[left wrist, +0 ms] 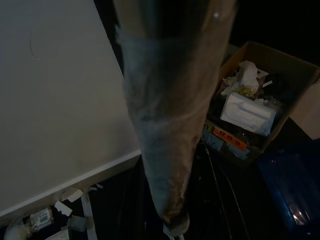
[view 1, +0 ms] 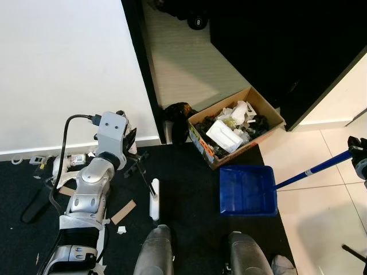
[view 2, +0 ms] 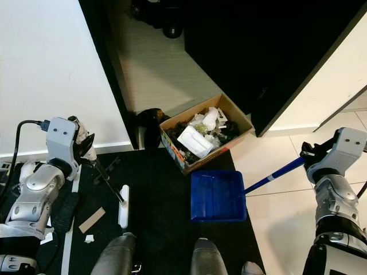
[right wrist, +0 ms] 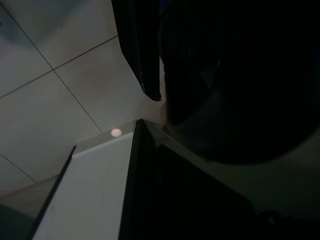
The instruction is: Sweep floor
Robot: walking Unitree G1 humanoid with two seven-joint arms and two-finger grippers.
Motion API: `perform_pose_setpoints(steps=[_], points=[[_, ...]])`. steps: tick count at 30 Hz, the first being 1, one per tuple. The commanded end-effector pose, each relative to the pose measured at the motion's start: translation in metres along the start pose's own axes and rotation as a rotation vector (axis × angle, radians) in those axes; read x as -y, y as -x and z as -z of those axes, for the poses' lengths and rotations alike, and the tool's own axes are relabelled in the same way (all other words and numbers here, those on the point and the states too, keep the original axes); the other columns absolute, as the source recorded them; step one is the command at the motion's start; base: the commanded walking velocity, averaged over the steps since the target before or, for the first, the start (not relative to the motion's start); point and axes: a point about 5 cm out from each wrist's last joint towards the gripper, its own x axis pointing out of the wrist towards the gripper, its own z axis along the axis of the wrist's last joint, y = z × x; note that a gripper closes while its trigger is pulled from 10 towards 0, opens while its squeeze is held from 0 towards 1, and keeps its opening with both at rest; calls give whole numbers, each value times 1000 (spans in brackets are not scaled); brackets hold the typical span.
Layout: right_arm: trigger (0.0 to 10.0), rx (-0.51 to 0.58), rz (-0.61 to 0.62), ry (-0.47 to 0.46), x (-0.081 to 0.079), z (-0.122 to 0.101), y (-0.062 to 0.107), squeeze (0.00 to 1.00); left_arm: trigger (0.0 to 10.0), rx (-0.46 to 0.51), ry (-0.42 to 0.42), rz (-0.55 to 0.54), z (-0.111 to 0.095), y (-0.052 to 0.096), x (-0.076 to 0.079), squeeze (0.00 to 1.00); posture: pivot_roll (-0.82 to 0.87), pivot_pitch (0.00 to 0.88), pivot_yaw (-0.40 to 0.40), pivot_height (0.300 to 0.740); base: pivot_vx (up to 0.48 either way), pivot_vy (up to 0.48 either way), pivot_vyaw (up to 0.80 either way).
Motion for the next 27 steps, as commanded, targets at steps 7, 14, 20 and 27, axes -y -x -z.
perform_pose_setpoints(steps=[7,14,20,27], points=[[0,-43,-100,-11,-35,20,-4,0,10000,12,-77,36,-8,-5,-3,0,25,54,13,740,0,0,0],[0,-80,-207,-10,-79,35,-9,0,10000,28,-80,32,-19,-7,-5,0,46,34,-3,740,0,0,0],[0,-84,-227,-2,-94,40,-10,0,10000,31,-63,7,-15,-5,-8,0,54,31,-8,740,0,0,0],[0,-83,-229,-1,-99,42,-10,0,10000,4,-30,-16,-11,0,-10,0,55,32,-8,740,0,0,0]])
